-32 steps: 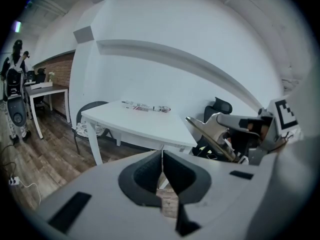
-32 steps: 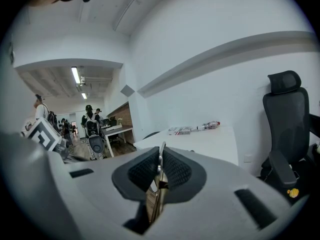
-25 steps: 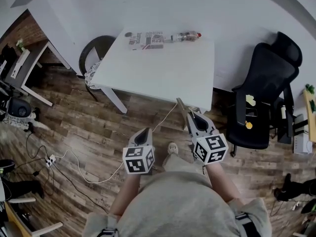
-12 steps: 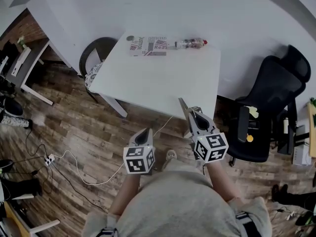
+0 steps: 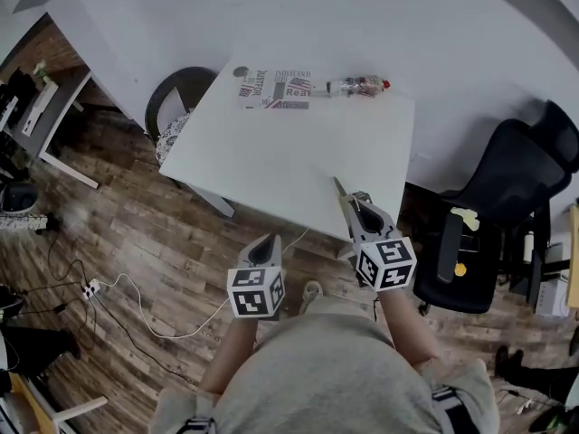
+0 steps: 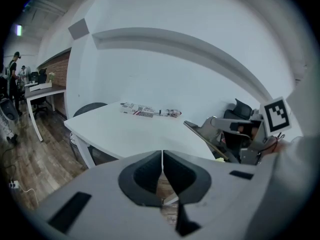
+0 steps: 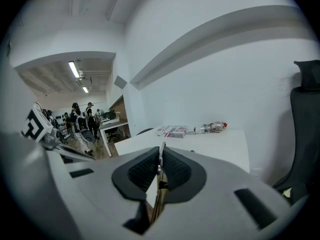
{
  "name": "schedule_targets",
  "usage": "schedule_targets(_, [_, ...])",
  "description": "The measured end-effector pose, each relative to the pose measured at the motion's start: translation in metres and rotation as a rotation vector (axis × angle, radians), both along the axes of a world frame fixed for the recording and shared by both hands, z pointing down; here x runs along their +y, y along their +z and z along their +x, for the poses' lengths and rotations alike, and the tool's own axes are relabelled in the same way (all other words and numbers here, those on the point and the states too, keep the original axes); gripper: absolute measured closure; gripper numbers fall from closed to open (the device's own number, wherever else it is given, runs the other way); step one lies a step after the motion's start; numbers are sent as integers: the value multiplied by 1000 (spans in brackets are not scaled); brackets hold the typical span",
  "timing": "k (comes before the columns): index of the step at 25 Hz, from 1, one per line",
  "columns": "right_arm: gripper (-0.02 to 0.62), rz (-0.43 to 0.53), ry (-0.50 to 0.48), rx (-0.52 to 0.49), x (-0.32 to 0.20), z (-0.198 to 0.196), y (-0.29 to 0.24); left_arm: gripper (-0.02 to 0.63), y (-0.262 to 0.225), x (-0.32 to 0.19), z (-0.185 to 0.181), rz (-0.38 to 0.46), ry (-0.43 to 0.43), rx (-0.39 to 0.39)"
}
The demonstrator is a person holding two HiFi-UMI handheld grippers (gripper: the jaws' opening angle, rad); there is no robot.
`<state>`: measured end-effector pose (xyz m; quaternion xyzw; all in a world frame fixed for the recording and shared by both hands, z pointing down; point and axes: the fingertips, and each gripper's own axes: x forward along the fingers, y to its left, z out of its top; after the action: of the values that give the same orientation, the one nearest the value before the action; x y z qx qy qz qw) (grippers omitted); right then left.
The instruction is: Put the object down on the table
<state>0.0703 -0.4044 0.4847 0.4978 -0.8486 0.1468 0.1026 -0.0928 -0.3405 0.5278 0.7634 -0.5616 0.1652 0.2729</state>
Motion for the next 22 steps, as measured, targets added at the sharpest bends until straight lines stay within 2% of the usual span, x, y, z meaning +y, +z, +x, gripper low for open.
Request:
schedule_targets(14, [572, -56, -14, 37, -68, 16, 44, 595, 18, -52, 19, -32, -15, -12])
schedule_targets(22, [572, -94, -19, 62, -92, 16, 71, 595, 26, -64, 25, -56, -19, -19])
